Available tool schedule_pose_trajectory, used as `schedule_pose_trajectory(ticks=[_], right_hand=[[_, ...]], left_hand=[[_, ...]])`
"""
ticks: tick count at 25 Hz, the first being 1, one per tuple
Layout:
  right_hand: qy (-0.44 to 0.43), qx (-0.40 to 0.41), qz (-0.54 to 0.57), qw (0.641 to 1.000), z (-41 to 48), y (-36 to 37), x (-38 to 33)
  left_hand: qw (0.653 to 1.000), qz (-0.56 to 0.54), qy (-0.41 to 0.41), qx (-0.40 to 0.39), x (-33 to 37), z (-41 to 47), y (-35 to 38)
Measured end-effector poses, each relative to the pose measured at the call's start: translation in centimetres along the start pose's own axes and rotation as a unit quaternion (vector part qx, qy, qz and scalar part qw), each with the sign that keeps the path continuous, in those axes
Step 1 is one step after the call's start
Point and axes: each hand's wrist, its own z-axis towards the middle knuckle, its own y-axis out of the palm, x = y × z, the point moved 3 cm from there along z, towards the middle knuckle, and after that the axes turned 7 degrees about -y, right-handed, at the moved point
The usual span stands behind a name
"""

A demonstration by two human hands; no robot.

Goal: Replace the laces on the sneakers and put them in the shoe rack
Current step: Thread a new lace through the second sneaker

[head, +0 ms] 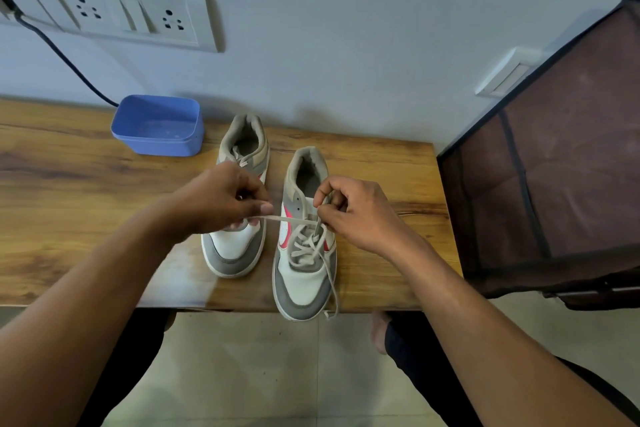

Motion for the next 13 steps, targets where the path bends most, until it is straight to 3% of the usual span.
schedule_pose_trajectory(ticks=[3, 8, 13], right_hand=[[0.0, 0.006, 0.002, 1.0, 0.2, 0.1, -0.1], [-0.005, 0.004, -0.001, 1.0, 0.2, 0.2, -0.1], [-0.006, 0.003, 0.003, 1.0, 0.2, 0.1, 0.0]], left_hand=[[0.996, 0.005, 0.02, -0.089, 1.0, -0.4, 2.1], [0.996, 0.073, -0.013, -0.051, -0.6, -0.5, -1.2], [0.995, 0.06, -0.016, -0.083, 0.4, -0.9, 0.5]])
